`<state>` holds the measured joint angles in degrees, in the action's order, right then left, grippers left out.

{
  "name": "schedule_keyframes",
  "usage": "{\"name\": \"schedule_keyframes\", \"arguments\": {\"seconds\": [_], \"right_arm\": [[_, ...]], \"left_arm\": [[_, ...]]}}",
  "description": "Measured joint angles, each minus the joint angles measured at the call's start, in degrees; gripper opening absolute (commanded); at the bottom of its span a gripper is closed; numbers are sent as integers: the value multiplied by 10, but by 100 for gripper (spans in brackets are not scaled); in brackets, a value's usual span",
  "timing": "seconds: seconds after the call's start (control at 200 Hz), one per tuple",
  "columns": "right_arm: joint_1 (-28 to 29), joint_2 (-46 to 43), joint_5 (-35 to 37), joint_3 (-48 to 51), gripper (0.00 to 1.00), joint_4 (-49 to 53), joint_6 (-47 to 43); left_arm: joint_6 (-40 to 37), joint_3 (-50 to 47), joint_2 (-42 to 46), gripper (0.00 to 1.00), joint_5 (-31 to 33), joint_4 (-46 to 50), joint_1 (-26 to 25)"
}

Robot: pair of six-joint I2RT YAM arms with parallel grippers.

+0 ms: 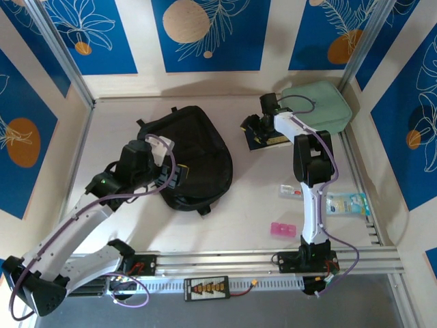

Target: Pack books, pencil case, and school supplies into a backpack

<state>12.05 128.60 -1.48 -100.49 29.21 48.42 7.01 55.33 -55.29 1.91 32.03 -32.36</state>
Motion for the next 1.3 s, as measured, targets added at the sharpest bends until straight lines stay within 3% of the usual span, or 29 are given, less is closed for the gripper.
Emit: {"name": "schedule_keyframes", "arguments": {"seconds": [0.28,0.715,0.96,1.3], "right_arm": [[11,-61,-7,108,66,-30,-4],[70,-335,-22,457,66,-37,11],[7,-423,0,460,64,-14,-25],[-71,-385,21,449,45,8,-93]], "left_arm": [[1,14,-54,100,-4,-5,0],[31,113,-228,100,-73,-43,-10],[74,210,-349,93,-94,-56,-61],[140,366,-521,82,-42,-24,-148]]}}
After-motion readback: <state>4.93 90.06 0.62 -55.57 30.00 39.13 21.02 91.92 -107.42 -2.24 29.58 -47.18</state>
